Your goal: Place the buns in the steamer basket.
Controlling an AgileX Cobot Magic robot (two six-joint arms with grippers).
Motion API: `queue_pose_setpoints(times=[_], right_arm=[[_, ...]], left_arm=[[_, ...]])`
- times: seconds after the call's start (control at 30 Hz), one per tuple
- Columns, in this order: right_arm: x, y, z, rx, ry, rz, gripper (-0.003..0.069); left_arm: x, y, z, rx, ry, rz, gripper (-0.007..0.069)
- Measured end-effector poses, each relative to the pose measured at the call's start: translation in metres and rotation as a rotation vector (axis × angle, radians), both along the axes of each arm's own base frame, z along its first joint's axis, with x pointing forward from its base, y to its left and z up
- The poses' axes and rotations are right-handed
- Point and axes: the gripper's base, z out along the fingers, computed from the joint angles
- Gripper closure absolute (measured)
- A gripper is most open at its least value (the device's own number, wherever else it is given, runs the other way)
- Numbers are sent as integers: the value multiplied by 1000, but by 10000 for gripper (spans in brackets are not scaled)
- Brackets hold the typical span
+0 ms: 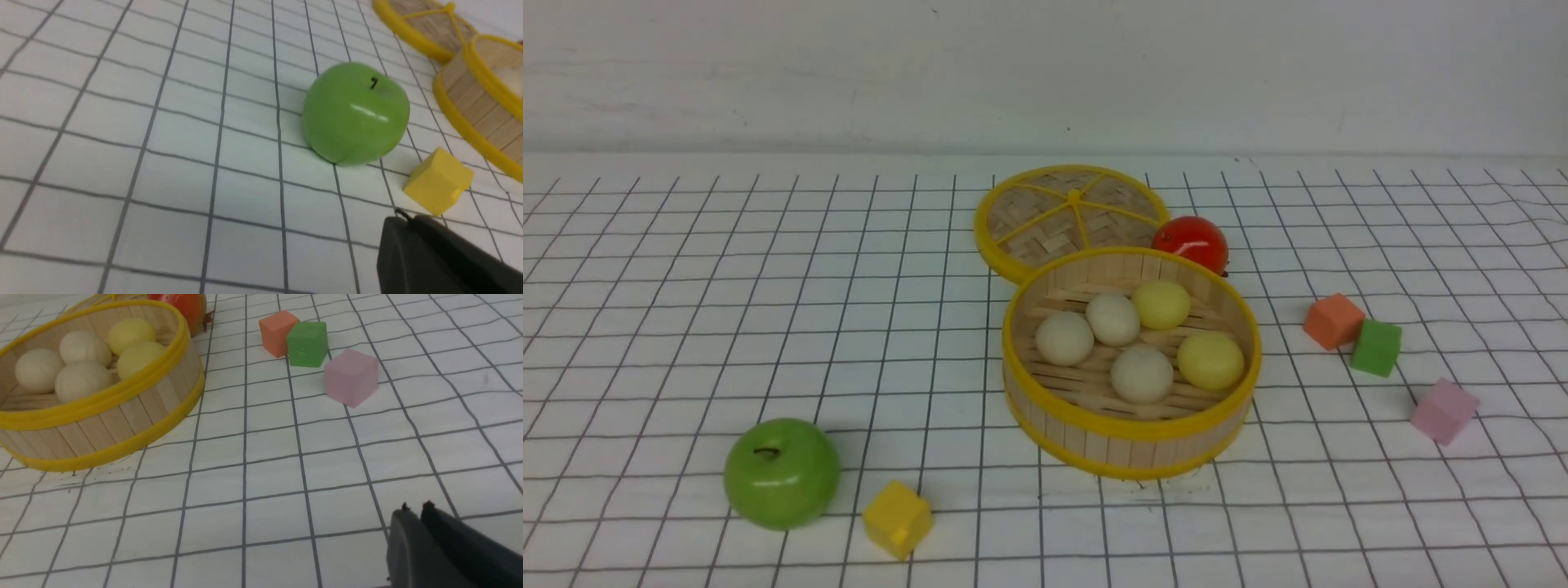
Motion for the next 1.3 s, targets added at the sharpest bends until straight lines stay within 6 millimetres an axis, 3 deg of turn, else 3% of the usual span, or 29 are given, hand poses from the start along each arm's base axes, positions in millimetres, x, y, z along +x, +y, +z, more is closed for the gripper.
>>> queue_pose_setpoints(times=[1.3], right_arm=[[0,0,0,0,0,0,573]], left_arm=[[0,0,0,0,-2,-4,637]])
